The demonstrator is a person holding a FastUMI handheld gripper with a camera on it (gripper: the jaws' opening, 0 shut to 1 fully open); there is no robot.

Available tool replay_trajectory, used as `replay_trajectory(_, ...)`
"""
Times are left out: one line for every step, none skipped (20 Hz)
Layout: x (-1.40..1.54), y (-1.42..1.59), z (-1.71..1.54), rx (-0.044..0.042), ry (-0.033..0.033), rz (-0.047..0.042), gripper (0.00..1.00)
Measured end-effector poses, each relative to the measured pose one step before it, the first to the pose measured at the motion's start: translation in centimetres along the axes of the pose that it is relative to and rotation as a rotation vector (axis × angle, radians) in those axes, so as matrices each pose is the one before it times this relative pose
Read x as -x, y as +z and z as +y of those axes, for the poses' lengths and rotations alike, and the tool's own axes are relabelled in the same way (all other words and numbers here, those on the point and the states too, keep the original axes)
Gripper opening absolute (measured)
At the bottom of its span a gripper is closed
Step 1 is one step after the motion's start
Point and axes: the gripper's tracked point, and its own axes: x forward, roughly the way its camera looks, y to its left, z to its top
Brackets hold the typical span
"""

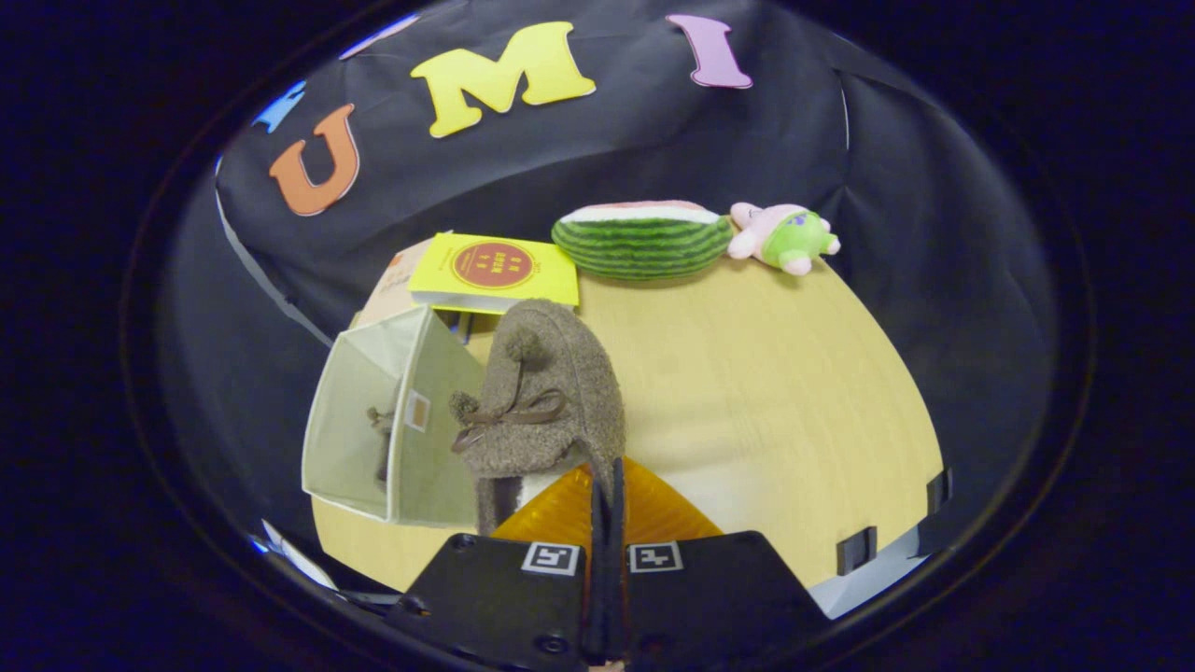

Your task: Open the storage box then place both shoes into the box .Put the left shoe in first, then the right shoe, with the right side of both shoes facing outward in a uniform manner.

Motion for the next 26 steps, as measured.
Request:
replay_trajectory(0.265,0.333,1.155,-0.01796,0.02346,-0.01036,0.06)
replay_trajectory(0.269,0.416,1.103,-0.01114,0.01914,-0.01291,0.06)
replay_trajectory(0.422,0.263,1.166,-0.00741,0.01922,-0.0097,0.06)
replay_trajectory(0.174,0.189,1.047,-0.00273,0.01332,-0.00126,0.06)
replay_trajectory(0.2,-0.025,0.98,0.00484,0.00805,0.00235,0.06)
replay_trajectory(0.046,0.07,1.004,0.00552,0.00416,-0.00205,0.06)
replay_trajectory(0.074,-0.006,0.884,0.00847,-0.00101,0.00087,0.06)
replay_trajectory(-0.03,0.122,0.882,-0.00385,0.00179,-0.00462,0.06)
replay_trajectory(-0.162,0.096,1.037,0.00205,0.0063,-0.00807,0.06)
replay_trajectory(-0.182,0.186,1.029,0.00351,0.00708,-0.01142,0.06)
replay_trajectory(-0.313,0.138,0.848,0.00332,0.00689,-0.01364,0.06)
replay_trajectory(-0.46,0.193,0.837,0.00054,0.00388,-0.01305,0.06)
replay_trajectory(-0.389,0.122,0.659,-0.00158,0.00023,-0.01122,0.06)
replay_trajectory(-0.403,-0.02,0.792,-0.00442,0.00177,-0.00418,0.06)
replay_trajectory(-0.577,-0.153,0.922,-0.0017,0.00736,0.00091,0.06)
replay_trajectory(-0.657,-0.051,0.948,-0.00517,0.01254,-0.00254,0.06)
replay_trajectory(-0.666,-0.052,0.949,-0.00208,0.01827,-0.00282,0.06)
replay_trajectory(-0.705,-0.029,0.893,-0.00407,0.0128,-0.00598,0.06)
replay_trajectory(-0.375,-0.041,0.694,0.00002,0.01041,-0.00138,0.06)
replay_trajectory(-0.379,-0.069,0.586,-0.00397,0.00613,-0.00002,0.06)
replay_trajectory(-0.385,-0.074,0.519,-0.00742,0.00278,-0.0079,0.06)
replay_trajectory(-0.439,0.023,0.513,-0.00995,0.00363,-0.01452,0.06)
replay_trajectory(-0.372,0.05,0.394,-0.00273,0.00381,-0.01629,0.06)
replay_trajectory(-0.452,-0.126,0.331,0.00409,0.00089,-0.00478,0.06)
replay_trajectory(-0.33,-0.403,0.116,0.00004,-0.00084,0.0036,0.06)
replay_trajectory(-0.386,-0.404,0.081,-0.00224,-0.00183,0.01042,0.06)
